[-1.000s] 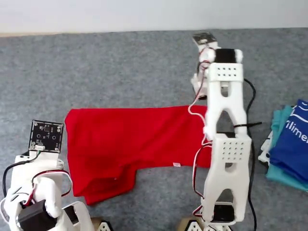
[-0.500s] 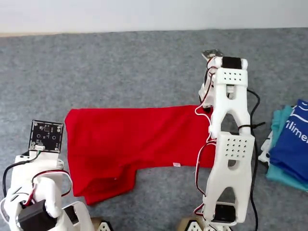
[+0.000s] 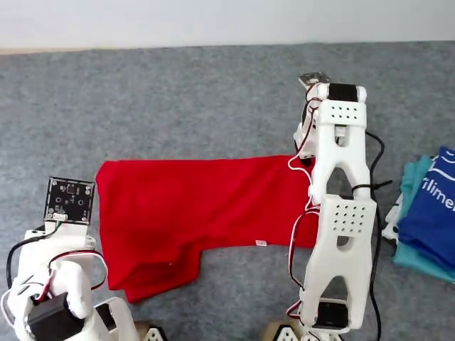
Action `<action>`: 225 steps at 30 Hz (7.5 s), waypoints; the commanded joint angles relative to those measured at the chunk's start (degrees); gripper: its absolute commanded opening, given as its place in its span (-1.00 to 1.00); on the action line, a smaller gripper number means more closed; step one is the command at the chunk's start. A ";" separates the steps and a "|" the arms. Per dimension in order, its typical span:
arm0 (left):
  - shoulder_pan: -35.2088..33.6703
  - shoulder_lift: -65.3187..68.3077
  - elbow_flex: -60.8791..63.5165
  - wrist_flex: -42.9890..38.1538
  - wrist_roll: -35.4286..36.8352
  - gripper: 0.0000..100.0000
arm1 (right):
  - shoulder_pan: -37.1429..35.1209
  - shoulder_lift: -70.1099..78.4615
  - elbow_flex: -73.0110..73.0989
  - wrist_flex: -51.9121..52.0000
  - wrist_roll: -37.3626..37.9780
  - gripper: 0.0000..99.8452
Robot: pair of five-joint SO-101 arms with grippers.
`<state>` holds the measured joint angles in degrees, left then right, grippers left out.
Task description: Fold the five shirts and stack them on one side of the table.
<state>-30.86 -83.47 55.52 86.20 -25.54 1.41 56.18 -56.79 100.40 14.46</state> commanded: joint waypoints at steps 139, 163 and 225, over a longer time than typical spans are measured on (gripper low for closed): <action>-46.33 -0.26 12.44 -13.45 -4.75 -0.99 | -62.29 -59.82 78.33 -34.42 27.34 -0.55; -46.24 -0.26 12.44 -13.45 -4.75 -0.99 | -67.30 -50.33 72.79 -31.96 24.88 -0.55; -43.52 -0.35 12.26 -13.10 -4.84 -0.99 | -43.30 -31.60 45.01 -27.65 21.54 -0.68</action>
<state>-74.37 -83.30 68.26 73.89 -29.93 -42.55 27.16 -8.53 71.38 39.16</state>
